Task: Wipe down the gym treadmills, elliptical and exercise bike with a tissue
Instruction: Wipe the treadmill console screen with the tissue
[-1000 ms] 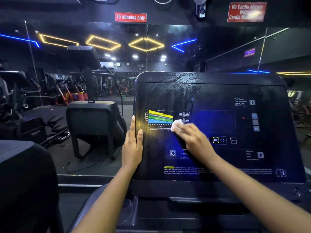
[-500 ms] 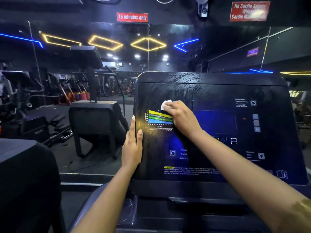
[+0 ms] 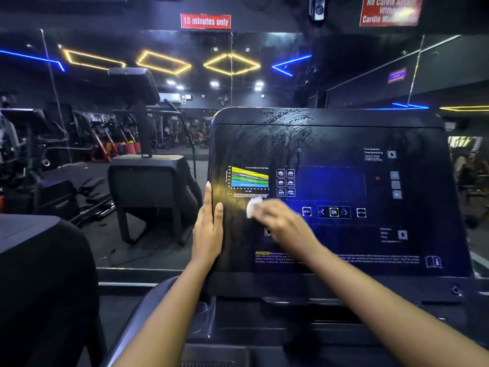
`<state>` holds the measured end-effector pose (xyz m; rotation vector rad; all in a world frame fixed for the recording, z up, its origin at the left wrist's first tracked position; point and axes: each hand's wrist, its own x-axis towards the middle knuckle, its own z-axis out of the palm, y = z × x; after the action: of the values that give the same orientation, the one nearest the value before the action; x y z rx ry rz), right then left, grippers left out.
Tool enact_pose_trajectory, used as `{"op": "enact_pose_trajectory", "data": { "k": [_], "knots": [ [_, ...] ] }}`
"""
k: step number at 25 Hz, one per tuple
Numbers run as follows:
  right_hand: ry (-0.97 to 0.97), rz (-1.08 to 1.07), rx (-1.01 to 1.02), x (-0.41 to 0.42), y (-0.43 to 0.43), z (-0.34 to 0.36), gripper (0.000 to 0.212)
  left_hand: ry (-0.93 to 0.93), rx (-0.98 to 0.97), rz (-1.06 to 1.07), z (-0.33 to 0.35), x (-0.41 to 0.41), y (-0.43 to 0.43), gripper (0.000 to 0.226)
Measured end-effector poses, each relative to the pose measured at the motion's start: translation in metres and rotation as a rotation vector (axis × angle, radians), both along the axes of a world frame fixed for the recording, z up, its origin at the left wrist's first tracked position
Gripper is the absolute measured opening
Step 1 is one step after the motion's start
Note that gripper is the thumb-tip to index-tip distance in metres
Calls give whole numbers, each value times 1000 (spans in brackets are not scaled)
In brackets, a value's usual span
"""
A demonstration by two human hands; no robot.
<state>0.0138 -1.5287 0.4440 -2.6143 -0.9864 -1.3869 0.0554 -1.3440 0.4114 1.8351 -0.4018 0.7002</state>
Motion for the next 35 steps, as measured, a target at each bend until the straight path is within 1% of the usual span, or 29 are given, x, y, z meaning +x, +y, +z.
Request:
{"op": "enact_pose_trajectory", "data": {
  "k": [2,3,5,7,10,12,14,15,17,19,21,23,24,26,29,30,32,35],
  "knots": [
    [-25,-95,117,15,-6,22,33,8,-12,-19,-13,-8,1,68],
    [-35,-126,128,18,-8,23,36,14,-14,-26,-19,-12,2,67],
    [-44,-127,81,12,-7,7,41,20,-9,-33,-30,-19,4,70],
    [-37,-82,4,-9,-4,-26,42,0,-1,-39,-37,-22,6,76],
    [-26,-9,-111,-38,-2,-64,39,-25,16,-35,-42,-23,6,79],
    [2,23,-136,-42,-1,-67,36,-26,9,-33,-43,-24,6,77],
    [33,30,-98,-31,3,-48,33,-38,-6,-30,-42,-24,6,76],
    [32,23,-43,-20,9,-32,32,-39,-14,-30,-42,-25,6,76],
    [-6,-9,73,5,26,4,26,-35,-24,-38,-41,-25,6,76],
    [-46,-48,92,22,46,26,20,-40,-33,-43,-41,-25,6,76],
    [-78,-73,8,26,62,23,22,-42,-47,-51,-42,-23,6,77],
    [-139,-65,-110,14,68,2,30,-32,-64,-63,-43,-21,7,74],
    [-156,-33,-155,8,68,-13,30,-29,-67,-67,-43,-21,7,75],
    [-145,31,-212,-7,62,-44,30,-29,-70,-76,-44,-21,7,80],
    [-65,83,-268,-32,49,-79,42,-63,-65,-73,-44,-21,7,81],
    [-38,91,-269,-36,43,-81,39,-63,-62,-72,-44,-21,7,80],
    [8,68,-195,-34,29,-70,32,-55,-60,-74,-43,-21,8,81],
    [13,-62,10,-20,10,-40,41,-31,-50,-83,-43,-23,8,82]
  ]
}}
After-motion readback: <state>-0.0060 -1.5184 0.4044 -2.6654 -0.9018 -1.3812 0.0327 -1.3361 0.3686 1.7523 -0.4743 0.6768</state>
